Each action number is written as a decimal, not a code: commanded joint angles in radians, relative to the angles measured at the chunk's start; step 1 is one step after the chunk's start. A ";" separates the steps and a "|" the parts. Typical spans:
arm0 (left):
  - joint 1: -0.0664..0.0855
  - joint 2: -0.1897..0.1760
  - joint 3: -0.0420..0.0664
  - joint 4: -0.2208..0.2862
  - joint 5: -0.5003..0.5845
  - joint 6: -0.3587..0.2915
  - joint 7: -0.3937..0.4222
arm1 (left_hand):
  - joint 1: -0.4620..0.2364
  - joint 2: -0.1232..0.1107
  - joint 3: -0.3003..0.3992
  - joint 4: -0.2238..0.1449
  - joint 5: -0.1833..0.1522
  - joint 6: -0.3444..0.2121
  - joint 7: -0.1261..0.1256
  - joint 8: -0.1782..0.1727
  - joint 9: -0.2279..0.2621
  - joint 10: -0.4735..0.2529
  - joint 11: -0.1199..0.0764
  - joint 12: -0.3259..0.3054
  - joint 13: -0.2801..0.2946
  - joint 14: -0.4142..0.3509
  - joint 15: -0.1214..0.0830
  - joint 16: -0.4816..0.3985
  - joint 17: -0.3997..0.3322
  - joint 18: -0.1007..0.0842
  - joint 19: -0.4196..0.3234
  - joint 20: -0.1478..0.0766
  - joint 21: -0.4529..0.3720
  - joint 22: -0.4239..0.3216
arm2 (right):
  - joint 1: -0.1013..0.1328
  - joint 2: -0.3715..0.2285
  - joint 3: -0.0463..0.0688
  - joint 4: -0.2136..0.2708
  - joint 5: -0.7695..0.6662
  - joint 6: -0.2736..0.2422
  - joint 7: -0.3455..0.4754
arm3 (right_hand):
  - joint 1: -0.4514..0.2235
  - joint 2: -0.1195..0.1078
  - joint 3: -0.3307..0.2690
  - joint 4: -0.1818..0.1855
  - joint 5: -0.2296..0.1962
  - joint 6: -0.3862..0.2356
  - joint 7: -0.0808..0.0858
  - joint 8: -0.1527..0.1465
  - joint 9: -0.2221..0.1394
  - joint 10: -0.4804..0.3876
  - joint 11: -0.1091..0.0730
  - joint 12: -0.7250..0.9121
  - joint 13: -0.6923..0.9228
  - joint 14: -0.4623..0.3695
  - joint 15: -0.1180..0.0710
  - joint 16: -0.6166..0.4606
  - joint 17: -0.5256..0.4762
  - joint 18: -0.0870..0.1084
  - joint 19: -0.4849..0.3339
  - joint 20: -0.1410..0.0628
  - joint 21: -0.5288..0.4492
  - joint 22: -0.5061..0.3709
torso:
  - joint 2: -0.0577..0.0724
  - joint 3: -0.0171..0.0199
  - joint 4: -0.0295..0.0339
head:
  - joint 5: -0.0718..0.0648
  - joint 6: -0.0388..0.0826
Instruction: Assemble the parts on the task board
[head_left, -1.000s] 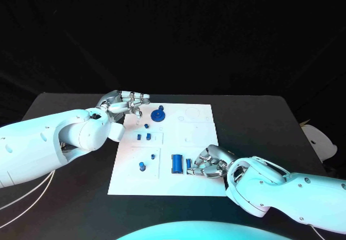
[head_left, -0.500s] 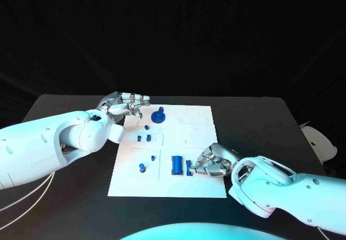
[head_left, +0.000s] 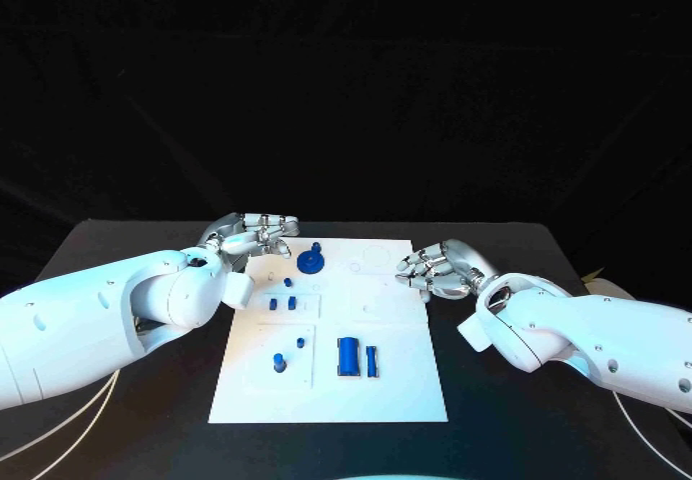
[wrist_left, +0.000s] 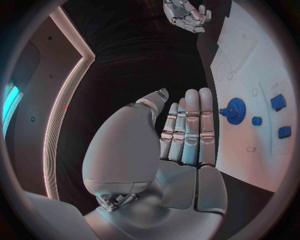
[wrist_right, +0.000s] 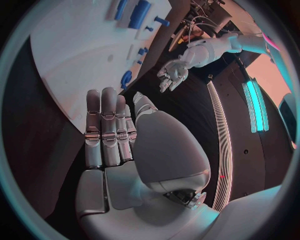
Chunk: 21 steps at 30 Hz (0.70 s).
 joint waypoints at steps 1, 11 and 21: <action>-0.005 0.027 0.001 -0.036 0.085 0.001 0.066 | -0.004 0.011 -0.020 0.011 -0.002 -0.012 0.002 0.004 -0.004 -0.013 0.008 -0.002 -0.013 -0.069 0.021 -0.127 -0.070 -0.001 -0.079 0.024 -0.098 -0.054 | 0.009 0.027 0.000 -0.080 0.326 0.071 0.242 | 0.035 0.000 0.041 0.005 -0.020 0.005 0.021 -0.017 -0.048 -0.011 0.024 -0.120 -0.156 -0.064 0.032 -0.169 -0.083 0.010 -0.057 0.026 -0.106 -0.090 | -0.018 -0.0032 0.0013 | -0.006 0.047; -0.026 0.126 0.004 -0.181 0.150 -0.028 0.142 | 0.034 0.051 -0.123 0.027 0.000 -0.067 -0.046 -0.044 -0.017 -0.058 0.075 -0.128 -0.100 -0.205 0.122 -0.598 -0.291 -0.035 -0.290 0.152 -0.509 -0.355 | 0.018 0.159 0.008 -0.345 0.558 0.153 0.376 | 0.015 -0.025 0.146 -0.013 -0.054 0.000 0.050 -0.019 -0.227 0.026 0.075 -0.317 -0.524 -0.148 0.110 -0.553 -0.345 0.013 -0.183 0.122 -0.336 -0.369 | -0.041 0.0067 0.0009 | 0.004 0.113; -0.037 0.153 0.004 -0.209 0.126 -0.033 0.114 | -0.434 0.115 -0.239 -0.035 -0.048 -0.382 -0.089 -0.108 -0.082 -0.392 0.015 -0.232 -0.163 -0.471 0.069 -0.796 -0.419 -0.069 -0.481 0.056 -0.663 -0.558 | 0.017 0.200 0.012 -0.403 0.523 0.115 0.337 | -0.516 0.042 0.099 -0.120 -0.134 -0.314 -0.013 -0.081 -0.376 -0.312 0.033 -0.442 -0.702 -0.490 0.080 -0.698 -0.490 -0.051 -0.504 0.061 -0.398 -0.734 | -0.044 0.0112 0.0055 | 0.007 0.119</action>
